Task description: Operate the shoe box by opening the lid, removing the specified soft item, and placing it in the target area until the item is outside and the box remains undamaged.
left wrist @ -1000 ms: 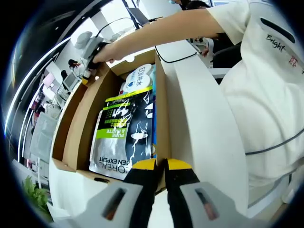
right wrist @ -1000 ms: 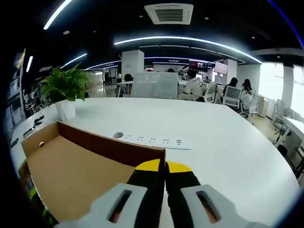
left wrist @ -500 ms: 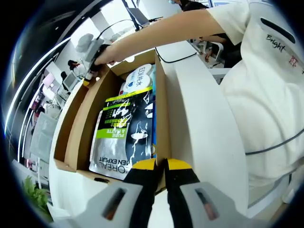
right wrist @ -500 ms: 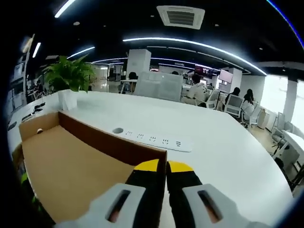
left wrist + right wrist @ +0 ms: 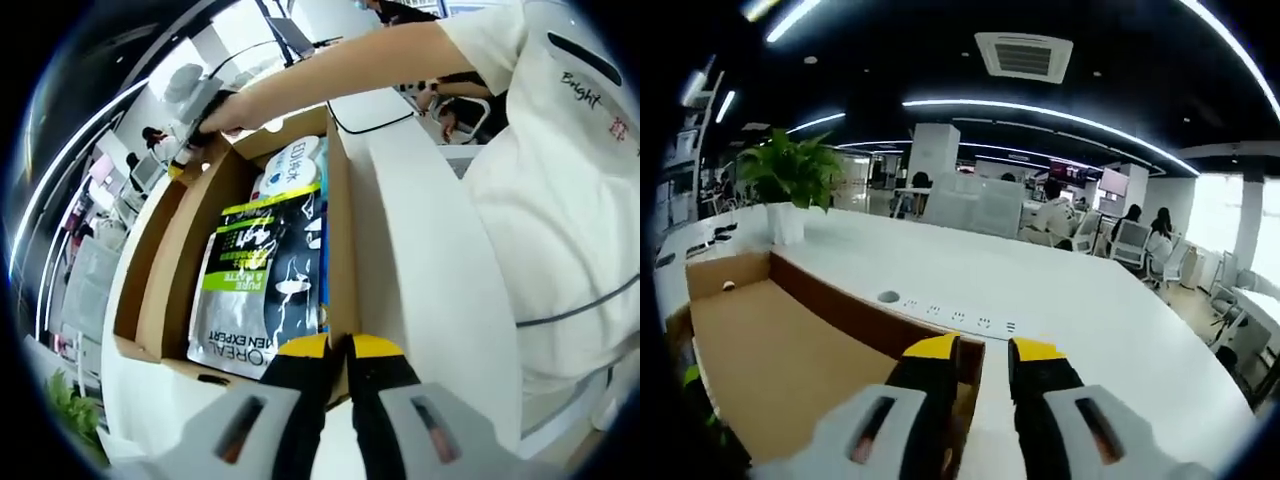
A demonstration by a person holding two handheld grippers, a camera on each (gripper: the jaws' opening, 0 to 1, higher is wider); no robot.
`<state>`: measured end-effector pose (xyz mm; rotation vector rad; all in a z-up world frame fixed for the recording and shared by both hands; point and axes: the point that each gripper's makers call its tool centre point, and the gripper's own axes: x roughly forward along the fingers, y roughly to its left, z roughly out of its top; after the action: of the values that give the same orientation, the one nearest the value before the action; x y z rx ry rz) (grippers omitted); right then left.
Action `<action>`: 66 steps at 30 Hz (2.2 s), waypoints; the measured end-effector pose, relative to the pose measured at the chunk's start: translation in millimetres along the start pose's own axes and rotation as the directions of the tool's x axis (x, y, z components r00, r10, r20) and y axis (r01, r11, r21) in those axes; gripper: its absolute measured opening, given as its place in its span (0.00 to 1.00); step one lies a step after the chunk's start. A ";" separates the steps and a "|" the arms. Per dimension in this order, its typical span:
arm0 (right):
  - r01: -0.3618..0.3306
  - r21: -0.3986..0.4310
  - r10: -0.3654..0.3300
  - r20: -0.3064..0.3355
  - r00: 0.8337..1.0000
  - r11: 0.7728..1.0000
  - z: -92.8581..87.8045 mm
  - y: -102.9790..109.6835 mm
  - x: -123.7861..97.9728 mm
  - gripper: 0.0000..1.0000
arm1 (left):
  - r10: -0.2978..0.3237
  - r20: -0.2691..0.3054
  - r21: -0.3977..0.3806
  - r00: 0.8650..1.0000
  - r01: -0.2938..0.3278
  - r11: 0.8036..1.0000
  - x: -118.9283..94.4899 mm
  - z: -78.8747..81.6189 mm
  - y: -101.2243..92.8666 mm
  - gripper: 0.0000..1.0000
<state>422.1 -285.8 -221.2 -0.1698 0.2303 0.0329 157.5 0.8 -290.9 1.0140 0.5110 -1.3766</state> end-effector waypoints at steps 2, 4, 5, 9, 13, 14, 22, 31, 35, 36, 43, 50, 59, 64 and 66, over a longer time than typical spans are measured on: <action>0.003 0.016 -0.004 0.020 1.000 1.000 5.6 -5.1 -9.1 0.24 | -0.004 0.000 -0.010 1.000 0.004 1.000 0.0 -0.1 0.1 0.05; -0.015 0.072 0.010 0.075 0.997 0.997 13.2 -5.7 -12.0 0.26 | -0.007 -0.004 -0.009 1.000 0.007 1.000 0.1 -0.2 -0.3 0.05; -0.039 0.108 0.030 0.088 0.996 0.993 17.1 -6.9 -12.1 0.27 | -0.009 -0.007 -0.011 1.000 0.009 1.000 0.3 -0.2 -0.3 0.05; -0.187 0.212 0.143 0.207 0.968 0.959 31.7 6.7 -40.1 0.23 | -0.010 -0.011 -0.014 1.000 0.010 1.000 0.4 -0.4 -0.7 0.05; -0.287 0.188 0.235 0.257 0.937 0.939 38.2 19.0 -48.9 0.28 | -0.030 -0.013 -0.059 0.999 0.029 0.998 0.7 -0.2 0.1 0.05; -0.295 0.168 0.244 0.271 0.931 0.941 41.3 20.9 -50.9 0.32 | -0.032 -0.015 -0.051 0.999 0.031 0.998 0.9 -0.1 -0.1 0.05; -0.443 0.265 0.359 0.311 0.880 0.857 48.1 36.4 -88.6 0.49 | -0.030 -0.070 -0.021 0.997 0.029 0.999 2.2 -1.2 -2.3 0.05; -0.462 0.328 0.326 0.393 0.860 0.824 45.0 25.9 -124.8 0.40 | -0.049 -0.058 -0.002 0.997 0.049 0.999 1.9 -1.9 -3.1 0.05; -0.478 0.293 0.362 0.371 0.855 0.828 46.6 38.6 -137.4 0.39 | -0.049 -0.056 -0.001 0.997 0.049 0.999 1.9 -2.2 -3.2 0.05; -0.497 0.280 0.381 0.380 0.843 0.821 50.2 44.2 -141.3 0.40 | -0.047 -0.057 -0.005 0.997 0.047 0.999 2.0 -2.5 -3.0 0.05; -0.554 0.169 0.470 0.365 0.803 0.815 59.2 70.1 -159.7 0.34 | -0.048 -0.057 -0.015 0.997 0.048 0.999 2.3 -3.4 -2.5 0.05; -0.619 0.164 0.550 0.325 0.769 0.768 38.1 94.3 -170.3 0.38 | -0.041 -0.058 0.000 0.997 0.041 0.999 2.7 -3.4 -2.2 0.05; -0.585 0.090 0.544 0.276 0.792 0.806 22.4 91.4 -167.6 0.39 | -0.039 -0.053 -0.001 0.998 0.039 0.999 2.9 -2.2 -3.7 0.05; -0.639 0.093 0.601 0.258 0.756 0.764 18.1 107.0 -171.5 0.37 | -0.035 -0.068 0.021 0.997 0.036 0.999 2.9 -2.4 -3.5 0.05; -0.636 0.123 0.599 0.242 0.763 0.761 15.4 106.8 -167.8 0.36 | -0.034 -0.085 0.022 0.996 0.036 0.999 3.4 -2.4 -3.0 0.05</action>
<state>256.7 -180.2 -185.3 0.1200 0.0884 0.6930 155.9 1.2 -295.7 1.0913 0.5788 -1.3774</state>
